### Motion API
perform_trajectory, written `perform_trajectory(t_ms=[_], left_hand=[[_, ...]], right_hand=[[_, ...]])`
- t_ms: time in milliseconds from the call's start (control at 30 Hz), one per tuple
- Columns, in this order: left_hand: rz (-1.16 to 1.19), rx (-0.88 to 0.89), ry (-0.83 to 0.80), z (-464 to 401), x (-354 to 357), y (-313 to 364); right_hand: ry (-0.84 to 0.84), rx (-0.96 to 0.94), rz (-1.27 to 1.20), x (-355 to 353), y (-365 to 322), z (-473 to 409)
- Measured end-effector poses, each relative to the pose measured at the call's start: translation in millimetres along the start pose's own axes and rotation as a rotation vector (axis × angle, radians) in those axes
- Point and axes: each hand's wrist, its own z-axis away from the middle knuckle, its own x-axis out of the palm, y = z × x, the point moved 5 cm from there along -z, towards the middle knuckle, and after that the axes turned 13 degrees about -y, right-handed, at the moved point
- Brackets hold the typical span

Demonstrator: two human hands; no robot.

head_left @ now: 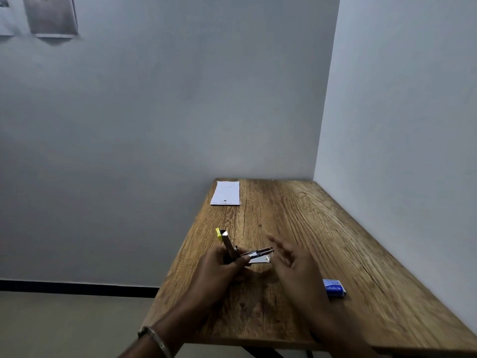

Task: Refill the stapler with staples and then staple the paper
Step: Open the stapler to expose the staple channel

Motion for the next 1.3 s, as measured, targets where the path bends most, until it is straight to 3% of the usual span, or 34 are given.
perform_trajectory(t_ms=[133, 200, 300, 467, 633, 867, 1000, 1167, 1300], left_hand=[[-0.025, 0.035, 0.038, 1.6, -0.7, 4.4], [-0.188, 0.163, 0.065, 4.5, 0.6, 17.5], [-0.570, 0.450, 0.151, 13.9, 5.5, 44.5], [-1.315, 0.863, 0.188, 34.1, 24.2, 66.2], [-1.433, 0.977, 0.161, 40.6, 24.6, 68.2], [-1.244, 0.813, 0.147, 32.4, 21.7, 67.4], [-0.822, 0.561, 0.112, 20.9, 11.9, 65.7], [-0.126, 0.097, 0.023, 1.3, -2.8, 40.0], [0.013, -0.047, -0.059, -4.6, -2.3, 28.4]], right_hand=[[0.105, 0.363, -0.844, 14.1, 16.5, 11.9], [0.103, 0.488, -1.176, 27.2, 13.8, 18.9], [0.127, 0.560, -1.364, 35.5, 8.4, 21.1], [0.132, 0.492, -1.585, 40.1, -13.2, 15.9], [0.103, 0.424, -1.624, 41.2, -21.8, 12.3], [0.095, 0.383, -1.589, 38.3, -14.5, 12.0], [-0.005, 0.384, -1.537, 29.5, -7.1, 12.7], [-0.124, 0.377, -1.249, -7.2, 16.9, 2.8], [-0.148, 0.300, -0.797, -60.9, 35.4, -23.0]])
